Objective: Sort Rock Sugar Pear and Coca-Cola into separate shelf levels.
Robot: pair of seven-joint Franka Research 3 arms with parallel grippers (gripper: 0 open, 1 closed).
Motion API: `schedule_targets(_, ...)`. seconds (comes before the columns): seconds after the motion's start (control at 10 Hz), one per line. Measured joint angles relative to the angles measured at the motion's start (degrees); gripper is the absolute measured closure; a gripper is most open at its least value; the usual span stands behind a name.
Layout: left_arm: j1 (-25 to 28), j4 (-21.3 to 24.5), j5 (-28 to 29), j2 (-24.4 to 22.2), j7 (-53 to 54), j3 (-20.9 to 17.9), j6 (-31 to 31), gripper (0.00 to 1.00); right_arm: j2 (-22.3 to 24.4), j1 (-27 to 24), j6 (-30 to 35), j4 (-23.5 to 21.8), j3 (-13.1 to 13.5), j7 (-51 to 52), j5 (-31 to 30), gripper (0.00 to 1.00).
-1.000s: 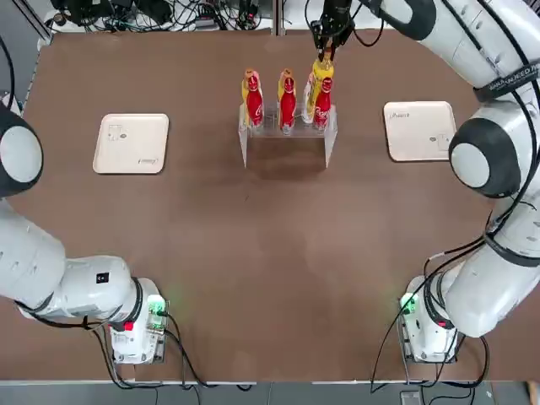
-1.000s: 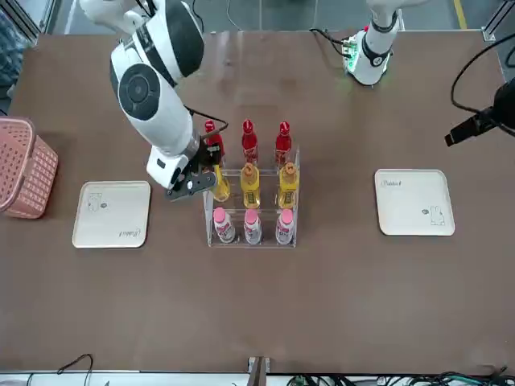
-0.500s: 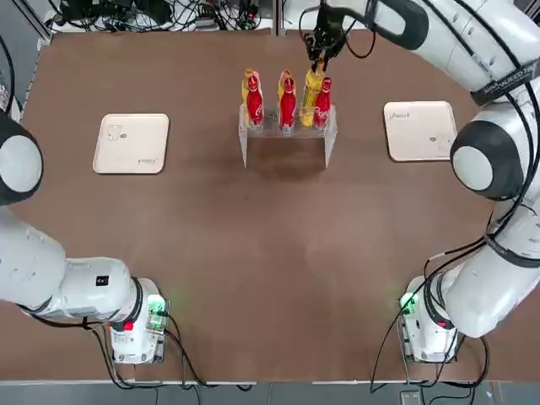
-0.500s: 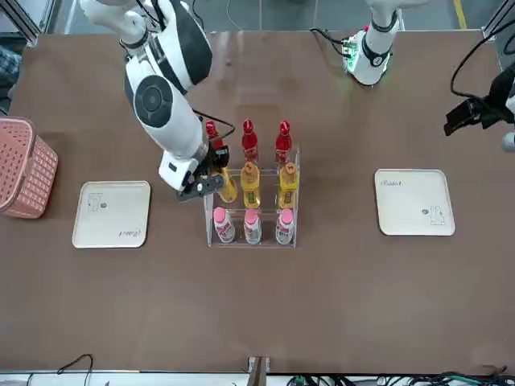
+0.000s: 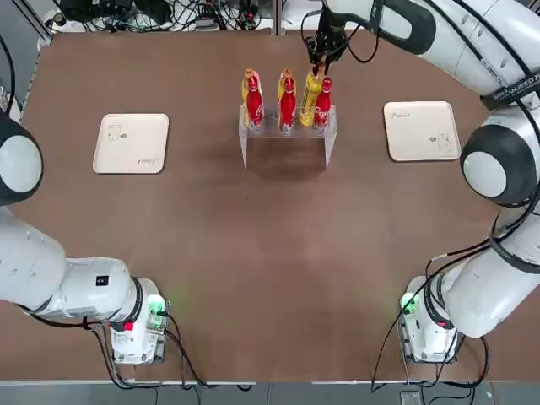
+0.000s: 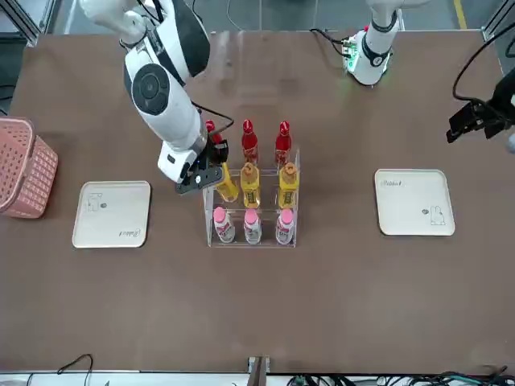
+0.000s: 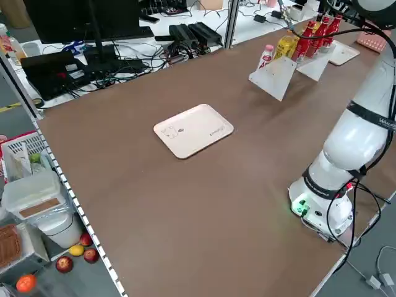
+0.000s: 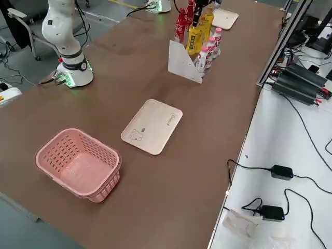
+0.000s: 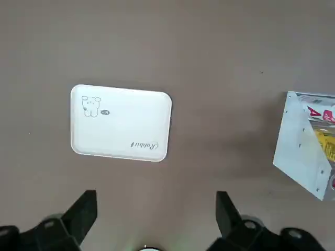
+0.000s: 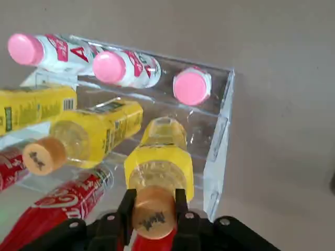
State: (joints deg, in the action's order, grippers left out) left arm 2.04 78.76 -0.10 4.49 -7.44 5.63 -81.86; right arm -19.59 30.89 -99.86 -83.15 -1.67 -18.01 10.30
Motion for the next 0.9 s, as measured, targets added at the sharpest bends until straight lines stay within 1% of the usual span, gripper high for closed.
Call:
schedule_targets(0.1,-0.14,0.0,0.0,0.14,0.01,0.13,-0.35,0.0,0.12,-0.06,1.64,-0.43,0.03,-0.02,0.03,0.66)
schedule_targets(0.2,-0.35,0.0,0.0,0.15,0.01,0.13,-0.58,0.0,0.09,-0.27,1.92,-1.39,0.19,-0.02,0.02,0.66)
schedule_targets(0.4,-0.46,0.0,0.0,0.15,0.01,0.13,-1.15,0.0,0.06,-0.87,1.1,-2.38,0.61,0.0,0.02,0.66)
schedule_targets(0.7,-0.46,0.0,0.0,0.15,0.01,0.13,-1.2,0.0,0.06,-1.24,-0.14,-2.42,0.74,-0.01,0.02,0.66)
schedule_targets(0.8,-0.46,0.0,0.0,0.15,0.01,0.13,-1.21,0.0,0.06,-1.24,-0.69,-2.43,0.74,-0.04,0.03,0.64)
schedule_targets(0.9,-0.47,0.0,0.0,0.15,0.01,0.13,-1.22,0.0,0.14,-1.24,-1.17,-2.33,0.74,-0.18,0.05,0.56)
